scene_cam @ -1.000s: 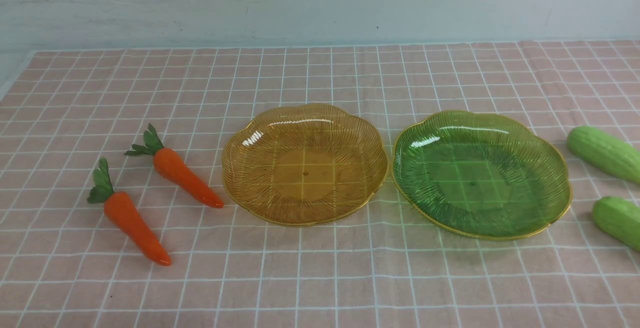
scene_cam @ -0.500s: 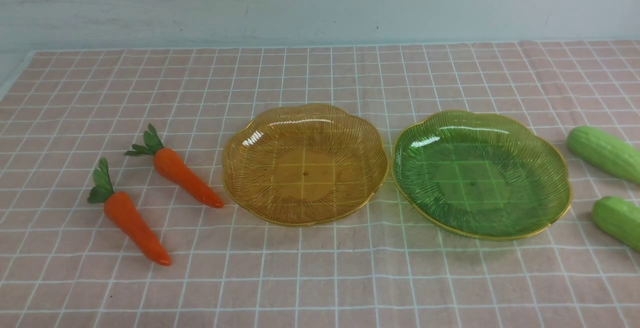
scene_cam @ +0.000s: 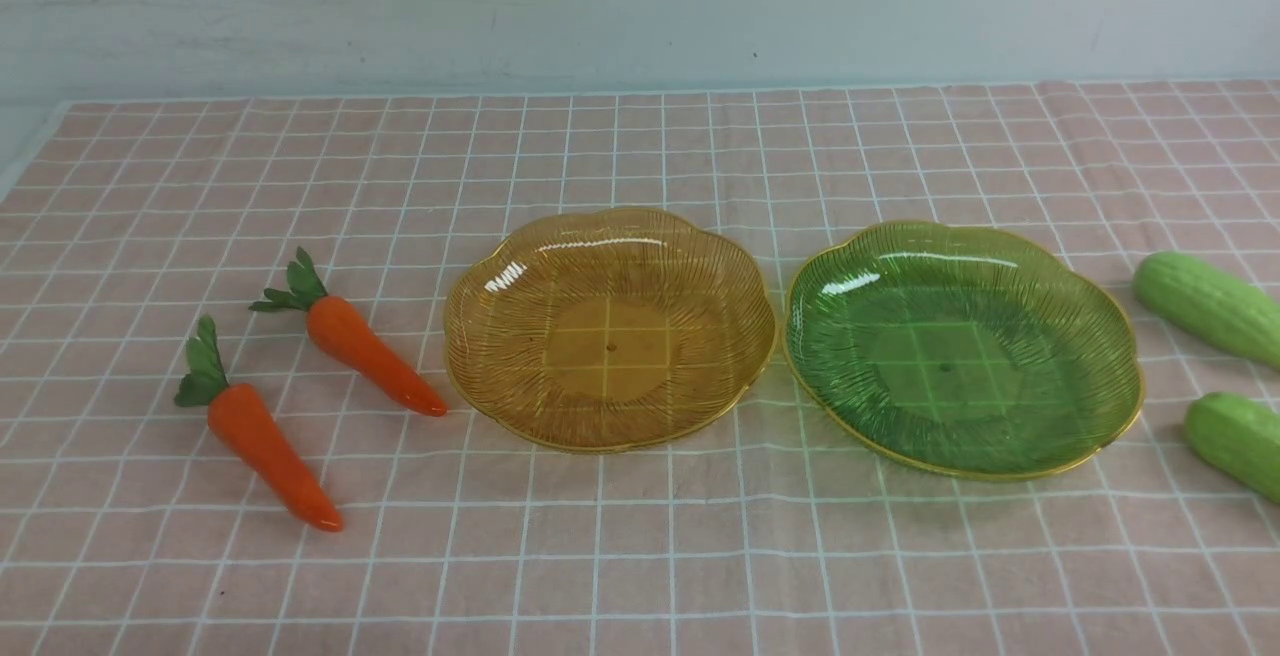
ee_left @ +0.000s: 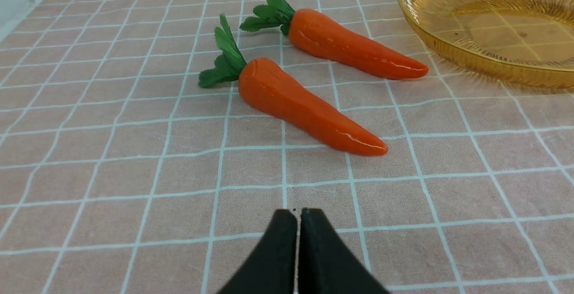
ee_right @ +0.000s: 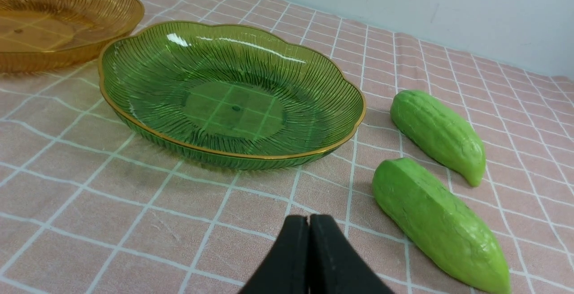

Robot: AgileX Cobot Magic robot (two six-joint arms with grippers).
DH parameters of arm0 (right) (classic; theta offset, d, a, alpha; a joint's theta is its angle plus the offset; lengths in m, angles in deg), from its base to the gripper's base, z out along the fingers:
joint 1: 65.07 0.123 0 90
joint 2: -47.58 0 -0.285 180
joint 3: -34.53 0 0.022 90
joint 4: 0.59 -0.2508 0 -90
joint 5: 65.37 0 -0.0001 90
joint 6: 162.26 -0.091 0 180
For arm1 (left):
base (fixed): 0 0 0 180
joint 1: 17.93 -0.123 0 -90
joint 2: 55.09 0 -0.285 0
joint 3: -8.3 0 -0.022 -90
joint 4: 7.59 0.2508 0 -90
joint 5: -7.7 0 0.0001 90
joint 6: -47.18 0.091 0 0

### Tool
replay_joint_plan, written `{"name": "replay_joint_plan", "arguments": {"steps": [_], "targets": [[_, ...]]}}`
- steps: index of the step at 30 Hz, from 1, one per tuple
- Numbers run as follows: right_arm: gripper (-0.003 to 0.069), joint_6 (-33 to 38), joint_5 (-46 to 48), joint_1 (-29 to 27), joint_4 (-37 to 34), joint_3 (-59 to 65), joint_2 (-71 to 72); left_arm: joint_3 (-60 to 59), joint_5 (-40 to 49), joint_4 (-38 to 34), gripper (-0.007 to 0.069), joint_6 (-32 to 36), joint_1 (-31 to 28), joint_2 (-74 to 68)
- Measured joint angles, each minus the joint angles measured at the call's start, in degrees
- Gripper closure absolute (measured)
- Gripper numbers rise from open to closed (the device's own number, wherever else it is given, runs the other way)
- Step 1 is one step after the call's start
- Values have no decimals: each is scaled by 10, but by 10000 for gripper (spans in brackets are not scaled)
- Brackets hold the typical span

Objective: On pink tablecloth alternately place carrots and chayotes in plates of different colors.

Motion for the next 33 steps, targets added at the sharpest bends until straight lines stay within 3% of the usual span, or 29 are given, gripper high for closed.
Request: {"name": "replay_joint_plan", "arguments": {"steps": [5, 8, 11, 14, 16, 20, 23, 27, 30, 33], "targets": [[674, 0, 0, 0, 0, 0, 0, 0, 0, -8, 628, -7, 0, 0], [674, -22, -5, 0, -34, 0, 0, -1, -13, -106, 628, -76, 0, 0], [674, -108, -10, 0, -204, 1, 0, -2, -14, -324, 628, -205, 0, 0], [674, -149, -15, 0, -362, 1, 0, -2, -14, -446, 628, -249, 0, 0], [674, -151, -27, 0, -438, 1, 0, -2, -20, -489, 628, -258, 0, 0], [674, -129, -47, 0, -494, 1, 0, -1, -46, -512, 628, -251, 0, 0], [673, -74, -36, 0, -479, -47, -3, 49, -17, -511, 628, -182, 1, -2], [671, -59, 26, 0, -353, -174, -103, 154, 85, -468, 628, -98, 1, -76], [669, -136, 165, -1, -208, -281, -253, 243, 230, -396, 628, -44, 1, -199], [659, -250, 228, -1, -74, -349, -388, 304, 324, -353, 628, 11, 1, -301]]}}
